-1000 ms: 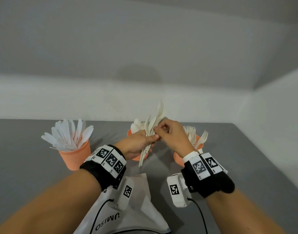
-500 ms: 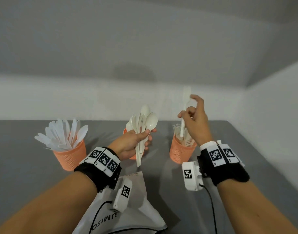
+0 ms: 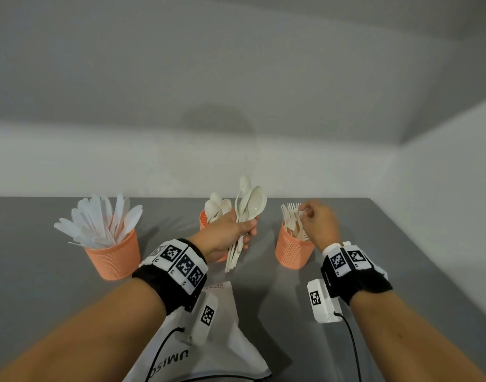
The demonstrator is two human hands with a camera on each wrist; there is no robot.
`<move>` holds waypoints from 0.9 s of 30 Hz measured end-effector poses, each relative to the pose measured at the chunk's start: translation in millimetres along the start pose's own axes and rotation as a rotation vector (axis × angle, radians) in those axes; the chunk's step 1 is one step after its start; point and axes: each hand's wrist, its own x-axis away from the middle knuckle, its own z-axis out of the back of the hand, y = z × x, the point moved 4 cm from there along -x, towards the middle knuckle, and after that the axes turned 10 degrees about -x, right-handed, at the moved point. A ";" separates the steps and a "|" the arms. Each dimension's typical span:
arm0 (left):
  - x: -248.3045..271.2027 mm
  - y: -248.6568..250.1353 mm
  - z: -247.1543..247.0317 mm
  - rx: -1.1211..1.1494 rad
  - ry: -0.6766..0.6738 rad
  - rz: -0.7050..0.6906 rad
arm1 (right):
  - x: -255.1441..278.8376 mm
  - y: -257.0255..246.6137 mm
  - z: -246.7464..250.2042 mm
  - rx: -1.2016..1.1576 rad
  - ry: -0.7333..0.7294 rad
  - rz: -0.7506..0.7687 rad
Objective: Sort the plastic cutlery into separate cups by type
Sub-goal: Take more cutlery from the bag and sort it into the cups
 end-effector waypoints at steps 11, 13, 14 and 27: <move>-8.7 9.2 -9.0 -0.335 0.225 -0.276 | 42.0 -93.6 -33.4 -0.312 -0.145 0.199; -4.8 12.3 -8.2 -0.303 0.205 -0.279 | 39.7 -90.6 -36.8 -0.329 -0.157 0.161; -4.1 12.8 -9.0 -0.238 0.167 -0.268 | 39.1 -90.0 -38.0 -0.340 -0.174 0.142; -18.4 -7.5 13.7 0.235 0.194 0.010 | 9.6 -67.3 32.4 -0.522 0.158 0.178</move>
